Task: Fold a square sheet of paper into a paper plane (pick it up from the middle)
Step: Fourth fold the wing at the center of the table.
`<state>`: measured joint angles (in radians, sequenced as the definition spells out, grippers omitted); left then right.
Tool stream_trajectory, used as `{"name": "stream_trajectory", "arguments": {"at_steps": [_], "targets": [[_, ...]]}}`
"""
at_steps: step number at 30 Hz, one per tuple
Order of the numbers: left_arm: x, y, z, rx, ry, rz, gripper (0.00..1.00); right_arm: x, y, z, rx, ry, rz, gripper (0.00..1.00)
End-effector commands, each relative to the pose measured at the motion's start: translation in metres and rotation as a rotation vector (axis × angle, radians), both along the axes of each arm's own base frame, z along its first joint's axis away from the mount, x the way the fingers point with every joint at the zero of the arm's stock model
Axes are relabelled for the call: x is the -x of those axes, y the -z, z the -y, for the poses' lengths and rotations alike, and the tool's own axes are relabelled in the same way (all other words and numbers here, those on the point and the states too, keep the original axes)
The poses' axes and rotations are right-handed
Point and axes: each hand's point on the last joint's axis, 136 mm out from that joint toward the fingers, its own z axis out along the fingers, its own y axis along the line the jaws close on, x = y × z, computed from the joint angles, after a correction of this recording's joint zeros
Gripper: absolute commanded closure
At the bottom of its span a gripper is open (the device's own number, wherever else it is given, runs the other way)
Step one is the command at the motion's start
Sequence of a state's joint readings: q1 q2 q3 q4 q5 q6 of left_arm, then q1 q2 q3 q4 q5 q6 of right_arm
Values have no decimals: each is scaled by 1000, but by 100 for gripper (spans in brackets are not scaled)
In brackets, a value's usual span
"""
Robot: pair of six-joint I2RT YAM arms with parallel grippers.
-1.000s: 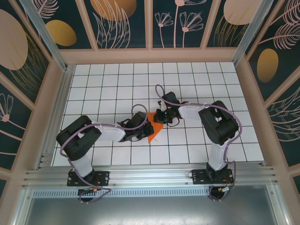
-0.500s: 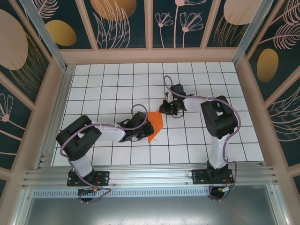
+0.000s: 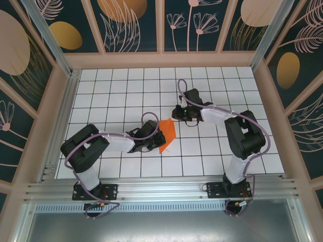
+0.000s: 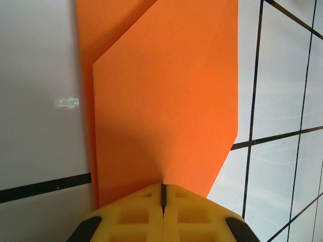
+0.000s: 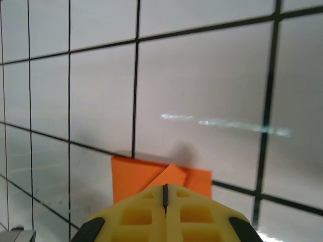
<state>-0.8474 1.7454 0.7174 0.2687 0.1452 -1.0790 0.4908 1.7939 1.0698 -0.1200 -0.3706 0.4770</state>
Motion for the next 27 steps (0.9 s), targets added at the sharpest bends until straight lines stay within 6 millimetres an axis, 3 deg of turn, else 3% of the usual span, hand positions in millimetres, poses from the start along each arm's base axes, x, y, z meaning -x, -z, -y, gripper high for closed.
{"name": "stream_trajectory", "arguments": {"at_steps": [1, 10, 14, 27], "targets": [[41, 49, -35, -176, 25, -172, 100, 23, 17, -17, -3, -51, -57, 97], [41, 50, -34, -173, 30, -175, 100, 9, 50, -24, 28, -43, -100, 98], [44, 51, -36, -174, 32, -180, 100, -4, 58, -16, 36, -7, -102, 98], [47, 51, -37, -173, 37, -183, 100, -42, 51, 9, 111, 112, -52, 98]]}}
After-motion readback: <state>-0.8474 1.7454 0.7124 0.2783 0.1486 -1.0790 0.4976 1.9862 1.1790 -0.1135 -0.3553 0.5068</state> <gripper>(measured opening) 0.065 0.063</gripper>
